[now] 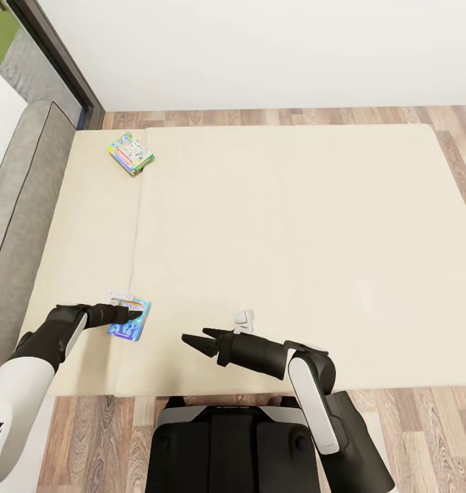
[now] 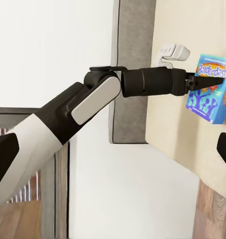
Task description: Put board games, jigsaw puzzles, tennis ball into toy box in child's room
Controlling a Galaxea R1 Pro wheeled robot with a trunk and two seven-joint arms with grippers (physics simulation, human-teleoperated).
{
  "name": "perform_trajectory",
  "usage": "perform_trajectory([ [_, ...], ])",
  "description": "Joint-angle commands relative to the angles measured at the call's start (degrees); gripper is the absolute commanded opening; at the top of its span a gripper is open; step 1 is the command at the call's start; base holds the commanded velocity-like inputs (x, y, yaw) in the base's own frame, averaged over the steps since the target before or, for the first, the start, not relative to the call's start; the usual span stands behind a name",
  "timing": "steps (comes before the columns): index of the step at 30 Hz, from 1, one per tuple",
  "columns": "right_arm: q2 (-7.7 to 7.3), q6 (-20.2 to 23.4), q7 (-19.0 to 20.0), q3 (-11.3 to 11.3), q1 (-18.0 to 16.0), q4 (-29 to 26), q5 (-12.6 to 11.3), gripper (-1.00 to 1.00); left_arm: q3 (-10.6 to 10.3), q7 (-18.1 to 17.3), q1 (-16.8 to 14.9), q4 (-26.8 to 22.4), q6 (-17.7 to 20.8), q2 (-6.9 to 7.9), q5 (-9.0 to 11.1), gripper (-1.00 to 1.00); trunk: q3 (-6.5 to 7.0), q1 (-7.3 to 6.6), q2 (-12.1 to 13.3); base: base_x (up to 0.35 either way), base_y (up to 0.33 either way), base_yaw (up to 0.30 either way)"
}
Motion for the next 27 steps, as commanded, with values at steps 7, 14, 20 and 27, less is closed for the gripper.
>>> perform_trajectory([
  [7, 0.03, 0.35, -0.35, -0.04, -0.02, -0.01, -0.08, 1.00, 0.62, 0.32, 0.05, 0.81, -0.35, -0.48, -1.60, 1.00, -0.06, 0.07, -0.03, 0.000, 0.000, 0.000],
  [14, 0.03, 0.35, -0.42, 0.01, -0.02, -0.01, -0.08, 1.00, 0.62, 0.33, 0.05, 0.81, -0.35, -0.48, -1.60, 1.00, -0.06, 0.07, -0.03, 0.000, 0.000, 0.000],
  [20, 0.03, 0.33, -0.43, 0.00, -0.02, -0.04, -0.08, 1.00, 0.62, 0.33, 0.05, 0.81, -0.35, -0.48, -1.62, 1.00, -0.06, 0.07, -0.03, 0.000, 0.000, 0.000],
  [27, 0.03, 0.36, -0.44, 0.03, -0.02, -0.09, -0.08, 1.00, 0.62, 0.33, 0.05, 0.81, -0.35, -0.48, -1.63, 1.00, -0.06, 0.07, -0.03, 0.000, 0.000, 0.000],
])
